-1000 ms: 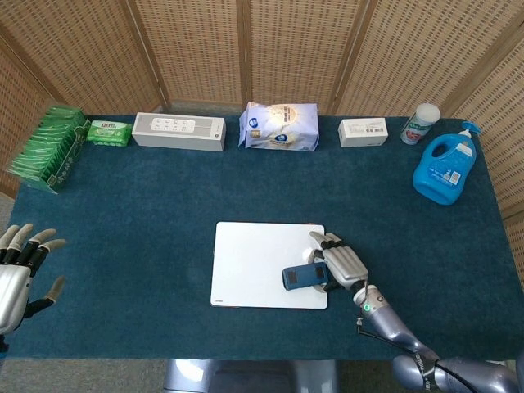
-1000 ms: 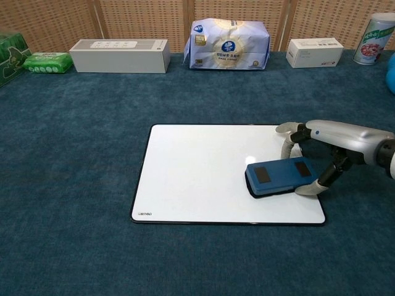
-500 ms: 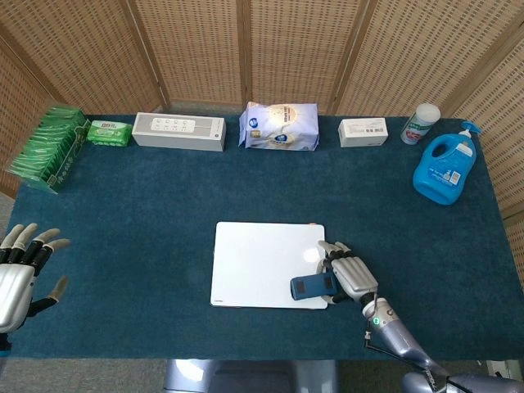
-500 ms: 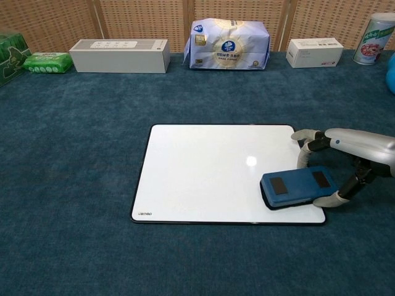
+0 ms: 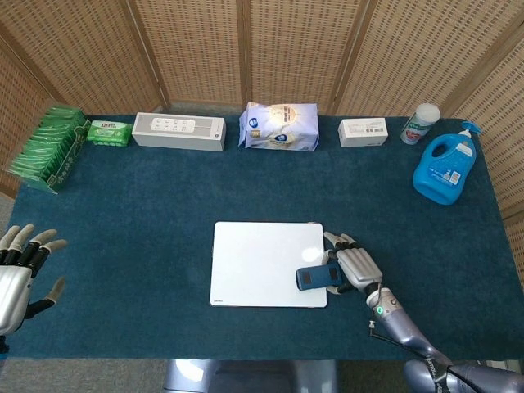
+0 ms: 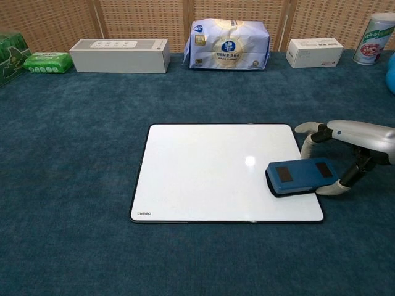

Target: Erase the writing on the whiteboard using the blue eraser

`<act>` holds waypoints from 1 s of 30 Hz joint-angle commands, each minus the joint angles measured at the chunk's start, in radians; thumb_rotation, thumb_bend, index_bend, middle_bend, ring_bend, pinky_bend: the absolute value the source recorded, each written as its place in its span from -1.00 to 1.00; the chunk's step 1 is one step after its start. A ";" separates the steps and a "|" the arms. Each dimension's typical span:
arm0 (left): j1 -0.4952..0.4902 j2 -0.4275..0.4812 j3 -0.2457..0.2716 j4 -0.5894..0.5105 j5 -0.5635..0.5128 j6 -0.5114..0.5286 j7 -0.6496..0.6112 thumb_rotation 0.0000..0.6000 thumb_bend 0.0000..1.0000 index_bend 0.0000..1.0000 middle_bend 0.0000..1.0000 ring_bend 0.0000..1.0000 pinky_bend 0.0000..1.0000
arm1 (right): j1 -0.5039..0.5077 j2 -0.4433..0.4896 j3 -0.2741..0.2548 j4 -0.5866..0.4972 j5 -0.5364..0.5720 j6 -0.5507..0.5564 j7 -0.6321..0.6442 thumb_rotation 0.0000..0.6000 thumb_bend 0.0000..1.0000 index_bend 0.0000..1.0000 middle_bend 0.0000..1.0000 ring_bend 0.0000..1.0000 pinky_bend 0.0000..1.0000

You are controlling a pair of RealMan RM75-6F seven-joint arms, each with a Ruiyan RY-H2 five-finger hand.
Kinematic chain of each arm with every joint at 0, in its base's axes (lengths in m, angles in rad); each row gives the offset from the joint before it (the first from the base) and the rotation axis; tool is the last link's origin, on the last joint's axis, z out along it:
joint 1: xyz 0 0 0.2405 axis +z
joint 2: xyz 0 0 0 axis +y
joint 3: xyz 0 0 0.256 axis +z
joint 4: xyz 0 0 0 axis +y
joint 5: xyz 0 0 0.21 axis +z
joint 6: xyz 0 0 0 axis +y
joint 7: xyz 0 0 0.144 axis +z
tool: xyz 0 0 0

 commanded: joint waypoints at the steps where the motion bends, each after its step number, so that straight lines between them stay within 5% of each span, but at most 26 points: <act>1: 0.003 0.002 0.001 0.000 0.001 0.004 -0.002 1.00 -0.14 -0.50 -0.59 -0.89 -1.00 | 0.011 -0.004 0.009 0.011 0.001 -0.012 0.001 1.00 -0.56 0.50 -0.91 -1.00 -1.00; 18: 0.000 -0.006 -0.001 0.022 -0.007 -0.005 -0.025 1.00 -0.14 -0.50 -0.59 -0.89 -1.00 | 0.029 0.004 0.012 -0.089 0.018 0.008 -0.102 1.00 -0.56 0.48 -0.90 -1.00 -1.00; 30: 0.009 0.002 0.003 0.027 -0.006 0.005 -0.034 1.00 -0.14 -0.50 -0.59 -0.90 -1.00 | 0.040 -0.042 0.010 -0.052 0.043 -0.012 -0.099 1.00 -0.56 0.48 -0.90 -1.00 -1.00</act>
